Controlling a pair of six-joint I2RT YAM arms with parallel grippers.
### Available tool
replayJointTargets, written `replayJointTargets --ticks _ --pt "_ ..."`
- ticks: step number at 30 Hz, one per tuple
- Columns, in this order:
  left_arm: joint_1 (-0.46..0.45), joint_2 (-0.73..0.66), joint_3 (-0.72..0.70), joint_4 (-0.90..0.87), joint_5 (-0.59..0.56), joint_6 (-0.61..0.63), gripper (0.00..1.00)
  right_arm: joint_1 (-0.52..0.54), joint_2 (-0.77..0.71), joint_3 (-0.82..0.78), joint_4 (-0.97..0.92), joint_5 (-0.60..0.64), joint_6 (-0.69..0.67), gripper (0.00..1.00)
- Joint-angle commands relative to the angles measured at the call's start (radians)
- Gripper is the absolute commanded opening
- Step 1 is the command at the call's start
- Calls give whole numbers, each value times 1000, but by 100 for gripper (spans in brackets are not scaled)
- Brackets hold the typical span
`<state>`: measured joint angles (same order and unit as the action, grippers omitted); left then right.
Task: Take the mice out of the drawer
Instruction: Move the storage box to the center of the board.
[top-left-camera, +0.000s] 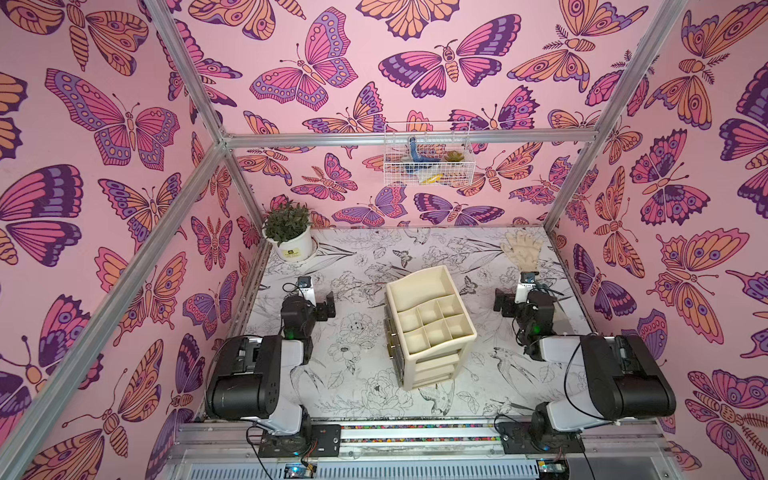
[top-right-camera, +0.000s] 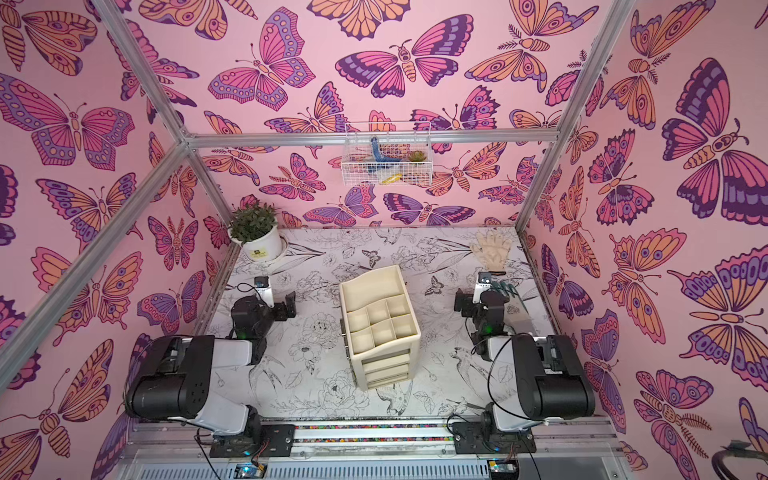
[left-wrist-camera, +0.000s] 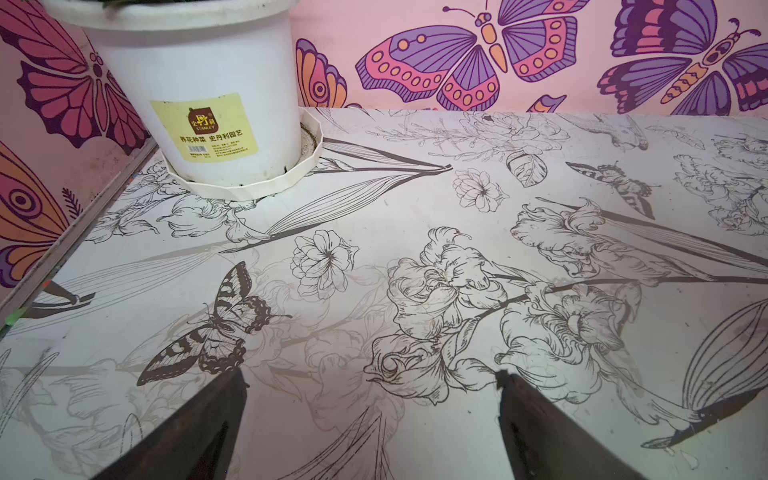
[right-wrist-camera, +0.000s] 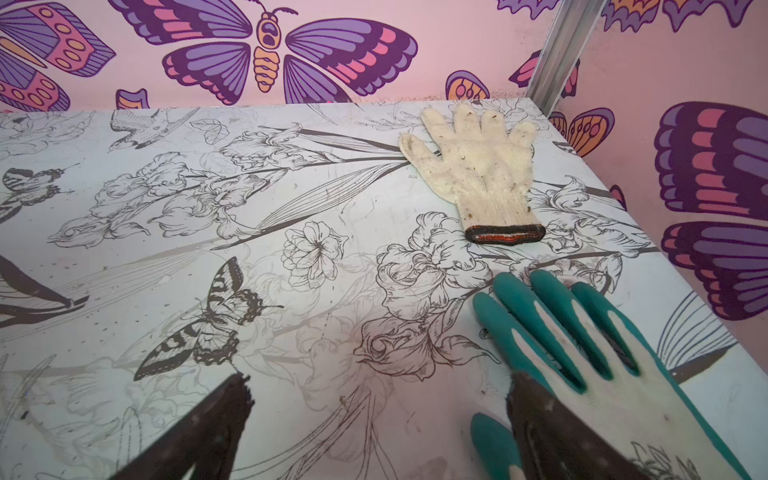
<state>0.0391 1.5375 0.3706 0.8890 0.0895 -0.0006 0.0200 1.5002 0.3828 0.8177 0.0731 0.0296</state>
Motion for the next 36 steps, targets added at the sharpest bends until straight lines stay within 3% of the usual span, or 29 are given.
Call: replayJointTargets --ticks 1,23,31,33,34,36 --pt "1 1 2 -4 9 10 99 -20 7 19 -6 -43 18 99" --pt "-10 0 1 -1 -14 17 99 -20 8 21 -10 -44 19 99" --pt "4 -7 7 -14 29 17 100 -20 5 21 -3 -40 16 99" --pt "-1 -61 43 -131 48 31 100 -11 -18 32 -21 -37 -1 99" --pt "-1 -107 96 -294 31 20 100 5 -54 47 -77 5 -5 99" --pt "-10 -160 172 -445 17 11 100 32 -144 92 -241 62 -8 99"
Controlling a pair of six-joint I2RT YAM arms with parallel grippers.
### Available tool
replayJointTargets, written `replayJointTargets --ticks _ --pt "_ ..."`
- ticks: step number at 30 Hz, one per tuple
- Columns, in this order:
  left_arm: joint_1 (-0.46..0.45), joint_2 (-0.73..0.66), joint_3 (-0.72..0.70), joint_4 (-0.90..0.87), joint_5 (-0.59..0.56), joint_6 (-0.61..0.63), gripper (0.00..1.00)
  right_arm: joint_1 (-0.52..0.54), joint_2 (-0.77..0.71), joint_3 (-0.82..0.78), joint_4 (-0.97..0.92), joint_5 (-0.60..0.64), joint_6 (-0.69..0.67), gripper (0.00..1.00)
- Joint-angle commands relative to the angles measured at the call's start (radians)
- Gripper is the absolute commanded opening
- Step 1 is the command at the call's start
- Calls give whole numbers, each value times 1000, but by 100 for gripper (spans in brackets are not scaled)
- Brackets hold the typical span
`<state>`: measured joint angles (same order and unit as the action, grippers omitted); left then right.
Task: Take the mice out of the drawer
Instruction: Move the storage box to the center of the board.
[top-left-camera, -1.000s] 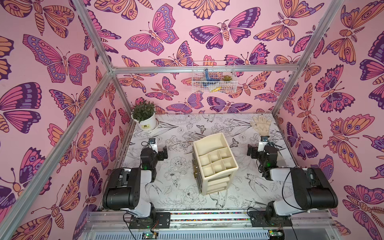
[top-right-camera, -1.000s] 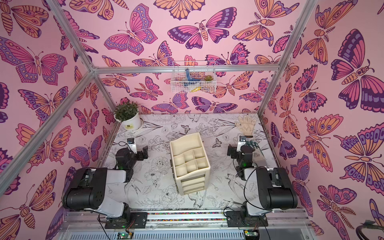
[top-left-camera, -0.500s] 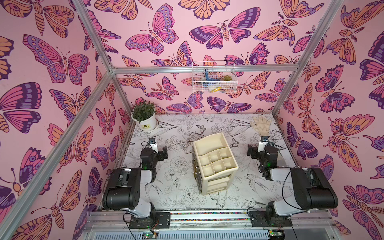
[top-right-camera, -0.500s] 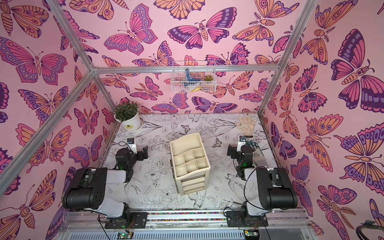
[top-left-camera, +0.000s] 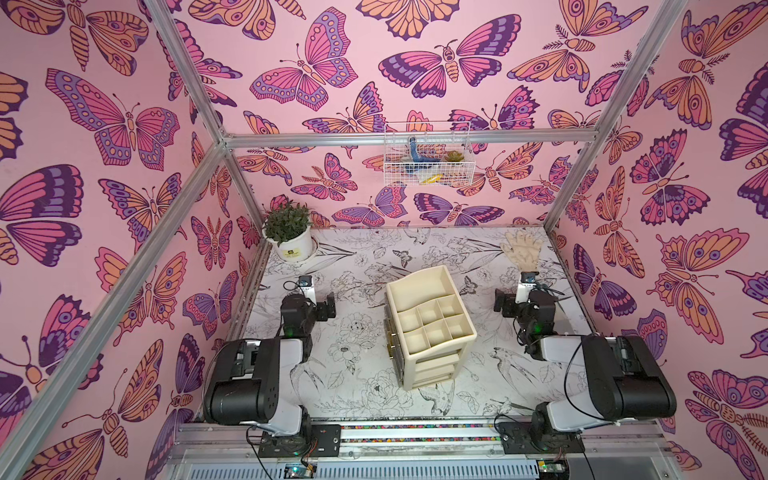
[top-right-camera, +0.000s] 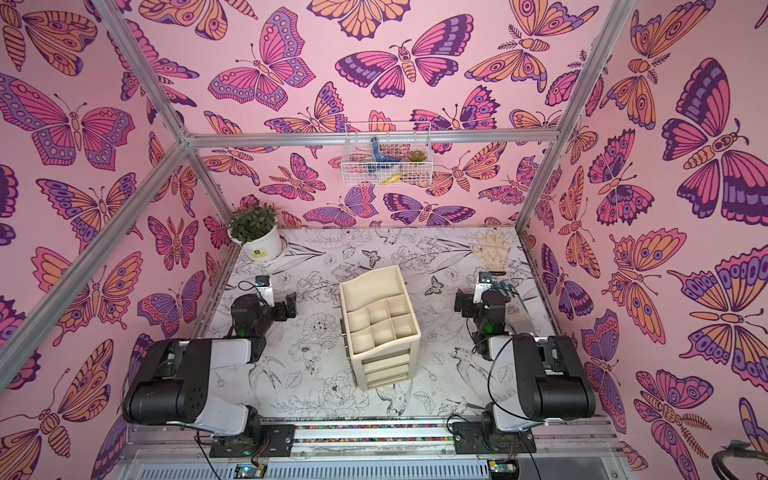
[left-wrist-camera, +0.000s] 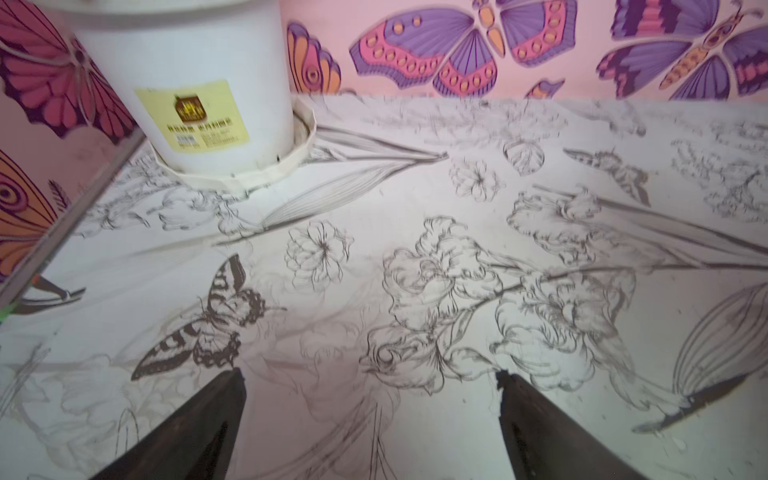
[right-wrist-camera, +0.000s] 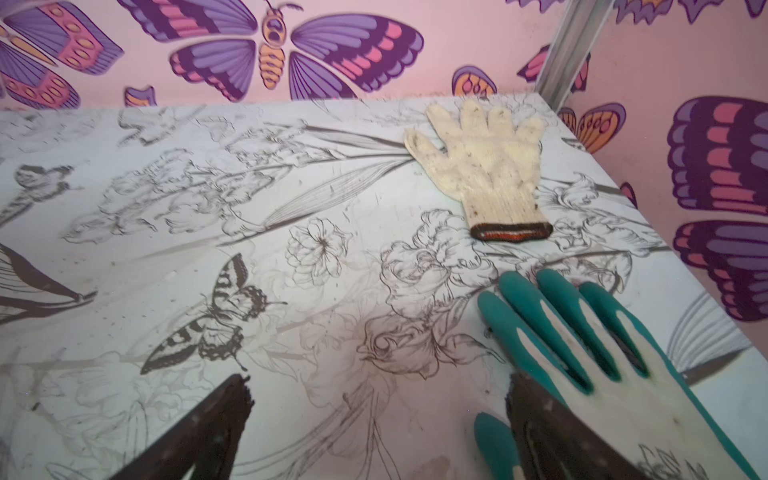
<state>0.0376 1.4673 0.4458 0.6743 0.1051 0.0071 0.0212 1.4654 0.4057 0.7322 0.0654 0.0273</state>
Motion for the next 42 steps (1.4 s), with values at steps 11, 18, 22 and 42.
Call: replayJointTargets --ticks 11,18,22,42 --pt "-127 -77 859 -1248 531 105 100 241 -532 357 -1166 256 290 99" --pt "-297 -62 991 -1572 672 286 100 390 -725 488 -1561 97 465 99" --pt "-384 -15 1048 -1660 637 327 99 538 -765 522 -1671 67 519 99" --pt "-519 165 1263 -1649 374 324 85 1079 -783 614 -1720 358 666 99"
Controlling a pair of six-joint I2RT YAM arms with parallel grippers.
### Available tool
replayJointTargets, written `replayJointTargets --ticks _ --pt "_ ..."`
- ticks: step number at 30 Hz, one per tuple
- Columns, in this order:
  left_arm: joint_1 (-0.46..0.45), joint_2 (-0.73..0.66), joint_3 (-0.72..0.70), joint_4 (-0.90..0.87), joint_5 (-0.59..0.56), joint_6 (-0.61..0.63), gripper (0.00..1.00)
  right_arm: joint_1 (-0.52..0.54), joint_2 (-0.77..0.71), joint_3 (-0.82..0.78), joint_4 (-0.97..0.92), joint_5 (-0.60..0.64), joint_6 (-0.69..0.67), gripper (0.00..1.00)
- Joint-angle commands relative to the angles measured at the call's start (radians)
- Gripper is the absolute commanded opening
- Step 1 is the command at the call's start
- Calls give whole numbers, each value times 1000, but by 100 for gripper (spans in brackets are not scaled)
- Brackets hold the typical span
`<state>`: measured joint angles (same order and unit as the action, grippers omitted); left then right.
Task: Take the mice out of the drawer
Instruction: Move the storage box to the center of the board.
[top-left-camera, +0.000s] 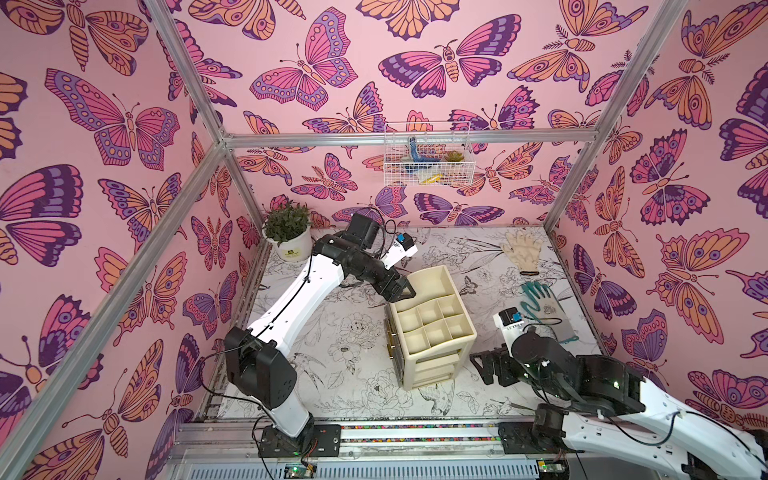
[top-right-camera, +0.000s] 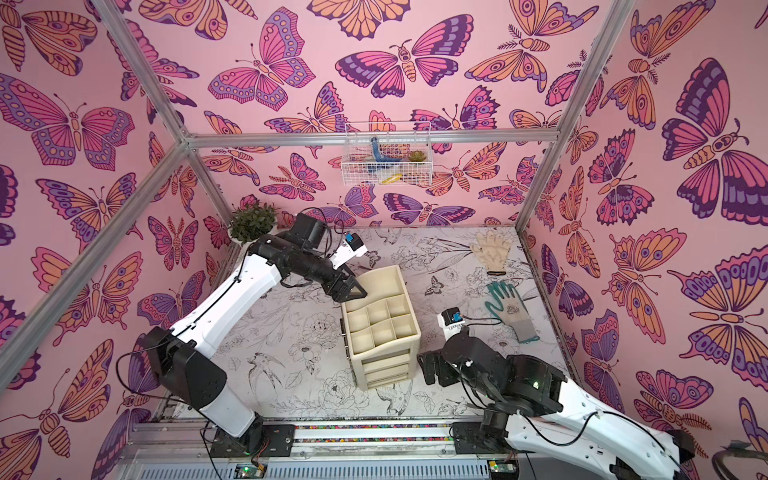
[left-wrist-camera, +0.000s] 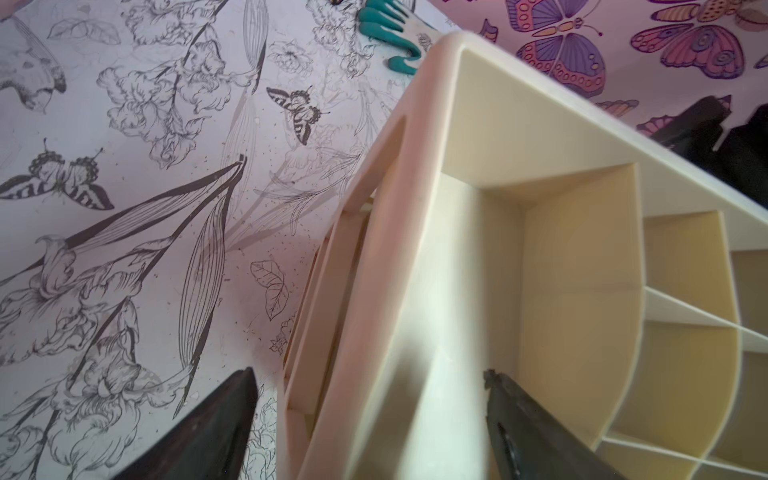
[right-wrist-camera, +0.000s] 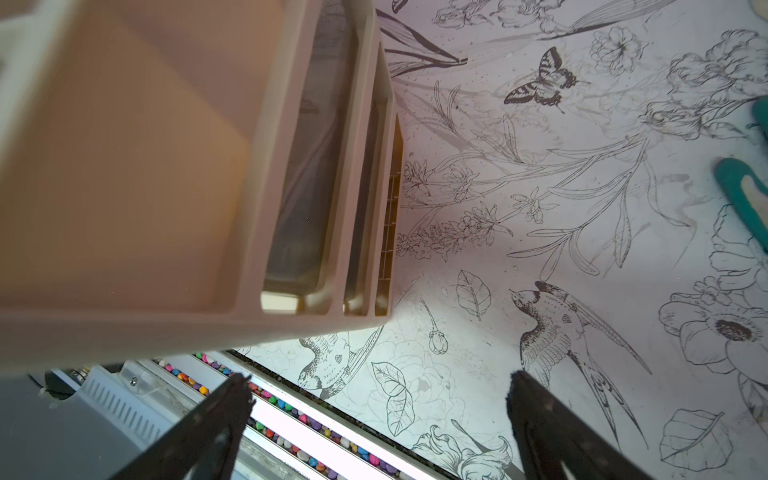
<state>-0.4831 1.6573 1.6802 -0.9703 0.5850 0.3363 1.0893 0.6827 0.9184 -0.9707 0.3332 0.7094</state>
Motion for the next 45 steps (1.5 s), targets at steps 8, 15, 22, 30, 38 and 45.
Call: replayJointTargets --ticks 8,15,22,30,38,45 --pt "72 -322 -126 322 -330 -203 100 -30 258 439 -50 152 -247 99" --pt "188 -441 -179 230 -375 -359 100 -372 540 677 -88 -251 -423 97" --pt "195 -583 -363 222 -381 -479 100 -476 755 889 -218 -442 -518 89" --pt "193 -716 -561 214 -351 -597 100 -477 820 905 -249 -467 -525 88" --pt "141 -755 -677 217 -332 -685 100 -488 882 914 -255 -460 -534 64" --pt "67 -782 -755 282 -330 -737 100 -519 945 949 -269 -475 -546 36"
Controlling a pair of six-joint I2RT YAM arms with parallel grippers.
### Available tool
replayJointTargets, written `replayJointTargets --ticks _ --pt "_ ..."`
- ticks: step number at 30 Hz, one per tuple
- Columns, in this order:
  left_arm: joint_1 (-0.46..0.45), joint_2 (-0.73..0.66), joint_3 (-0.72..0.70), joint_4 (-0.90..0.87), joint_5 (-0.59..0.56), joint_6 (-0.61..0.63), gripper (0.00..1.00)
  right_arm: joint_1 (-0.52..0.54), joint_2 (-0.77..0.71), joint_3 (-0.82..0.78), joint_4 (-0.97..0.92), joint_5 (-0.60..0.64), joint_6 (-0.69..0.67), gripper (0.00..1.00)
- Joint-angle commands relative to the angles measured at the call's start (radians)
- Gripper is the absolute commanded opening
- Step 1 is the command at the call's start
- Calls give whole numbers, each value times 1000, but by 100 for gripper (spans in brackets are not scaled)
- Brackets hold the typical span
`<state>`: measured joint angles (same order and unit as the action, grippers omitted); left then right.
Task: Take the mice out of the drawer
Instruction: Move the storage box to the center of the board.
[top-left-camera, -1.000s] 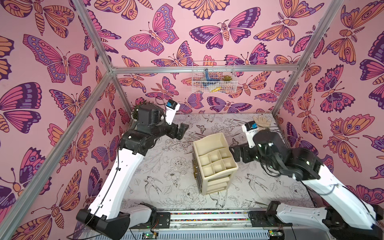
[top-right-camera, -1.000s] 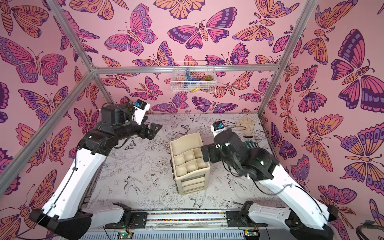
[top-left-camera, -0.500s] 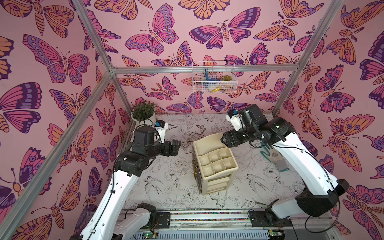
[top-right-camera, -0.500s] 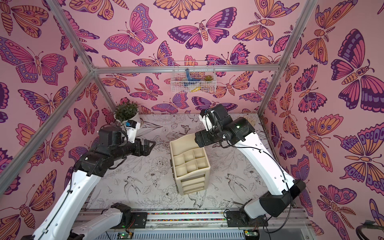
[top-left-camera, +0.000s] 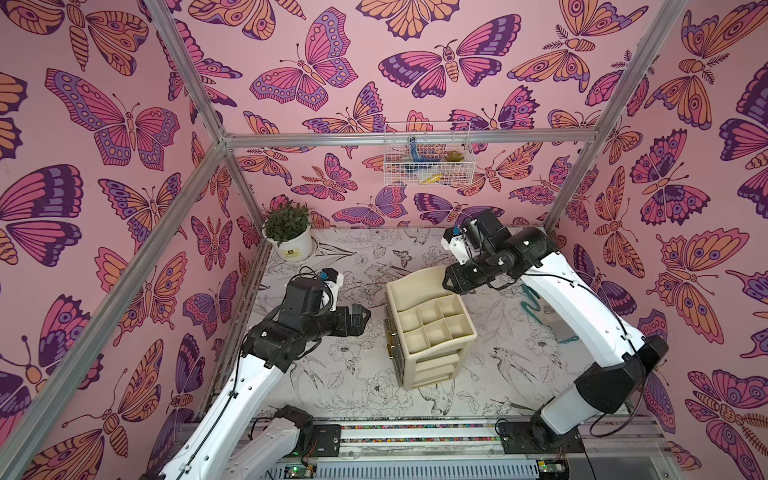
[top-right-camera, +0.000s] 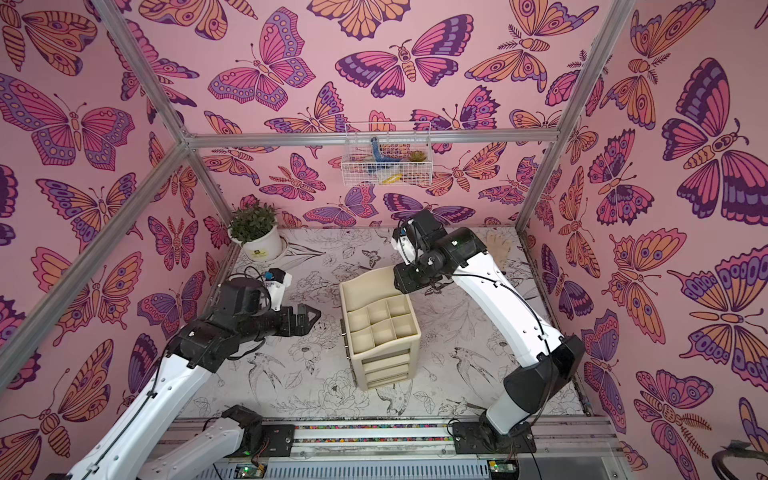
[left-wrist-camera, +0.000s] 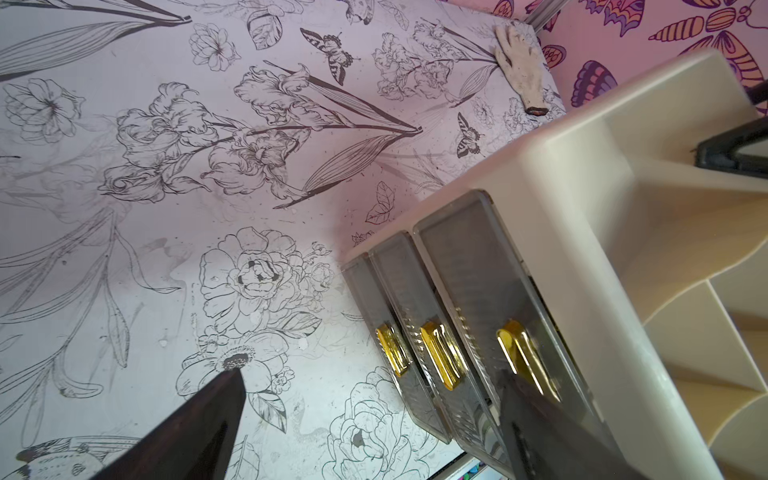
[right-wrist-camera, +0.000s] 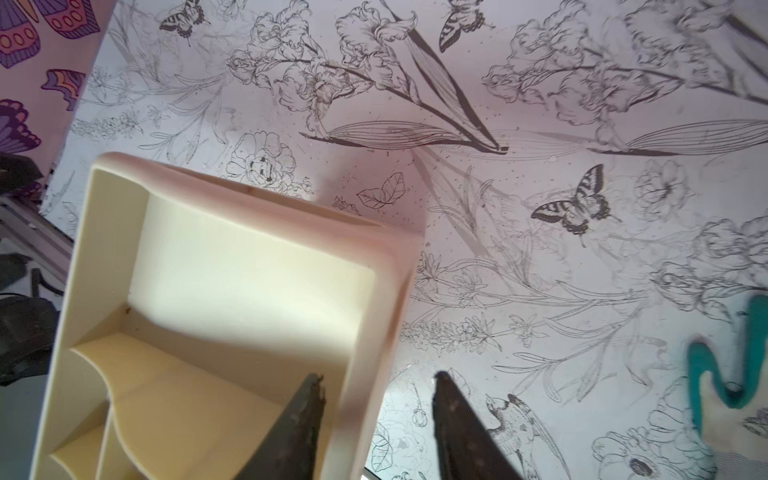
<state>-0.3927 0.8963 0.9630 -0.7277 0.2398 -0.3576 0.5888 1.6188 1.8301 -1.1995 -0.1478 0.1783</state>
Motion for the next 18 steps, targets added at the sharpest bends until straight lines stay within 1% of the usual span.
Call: replayJointTargets --ticks 1,5,7,9,11,14,18 --pt "-29 -25 -50 53 18 -50 100 -25 11 43 -42 7 -19 33" --pt "-51 -12 -94 134 38 -81 100 -63 21 73 -52 25 -25 13" --pt "-54 10 -111 208 95 -103 100 -93 22 87 -54 25 -30 6" --pt "-58 39 -112 288 156 -130 100 -127 24 103 -59 24 -39 4" --pt "-63 61 -113 376 188 -165 100 -167 25 119 -65 24 -45 3" --pt "-71 122 -76 459 254 -215 100 -227 28 137 -77 41 -44 0" --pt "-121 218 -33 519 258 -252 100 -286 27 130 -69 61 -38 0"
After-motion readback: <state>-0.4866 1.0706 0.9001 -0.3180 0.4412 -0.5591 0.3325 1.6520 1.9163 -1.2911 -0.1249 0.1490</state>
